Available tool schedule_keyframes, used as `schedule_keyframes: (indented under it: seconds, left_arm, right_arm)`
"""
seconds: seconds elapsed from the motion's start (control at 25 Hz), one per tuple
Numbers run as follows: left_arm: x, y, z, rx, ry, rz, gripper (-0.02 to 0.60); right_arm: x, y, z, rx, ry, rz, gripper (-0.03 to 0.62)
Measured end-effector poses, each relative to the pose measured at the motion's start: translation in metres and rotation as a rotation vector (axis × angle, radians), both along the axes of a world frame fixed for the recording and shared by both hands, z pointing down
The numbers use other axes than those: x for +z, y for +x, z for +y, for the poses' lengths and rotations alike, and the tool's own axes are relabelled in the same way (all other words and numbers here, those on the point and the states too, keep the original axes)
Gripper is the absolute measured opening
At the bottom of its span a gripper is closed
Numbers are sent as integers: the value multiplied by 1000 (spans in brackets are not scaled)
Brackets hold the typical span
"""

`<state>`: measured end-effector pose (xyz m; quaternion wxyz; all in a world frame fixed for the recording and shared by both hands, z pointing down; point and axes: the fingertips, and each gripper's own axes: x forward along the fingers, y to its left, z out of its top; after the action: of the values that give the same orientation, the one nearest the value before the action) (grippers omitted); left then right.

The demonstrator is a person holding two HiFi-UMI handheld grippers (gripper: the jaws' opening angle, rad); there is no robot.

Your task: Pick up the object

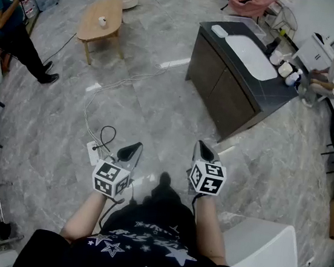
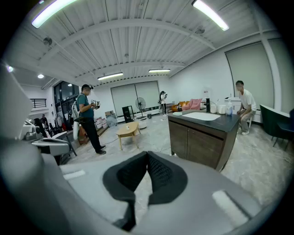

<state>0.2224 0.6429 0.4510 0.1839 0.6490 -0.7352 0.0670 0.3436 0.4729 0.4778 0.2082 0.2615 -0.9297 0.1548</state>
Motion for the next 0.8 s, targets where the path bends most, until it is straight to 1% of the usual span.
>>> schedule_keyframes:
  seconds: [0.16,0.36,0.6,0.8]
  left_arm:
    - [6,4,-3,-10,-14,13,9]
    - [15,16,8,2,-29,16,9]
    - [18,13,25,-39,-45,18,9]
    - [18,16,29,-28,-54,9,9]
  right_arm:
    - [0,2,-2,-12,2,4,5]
    - [6,11,-3,-9,-5,8,5]
    - [9,8,11,-40,-15,-2,5]
    - [6,10,7,-21,-8,-24,5]
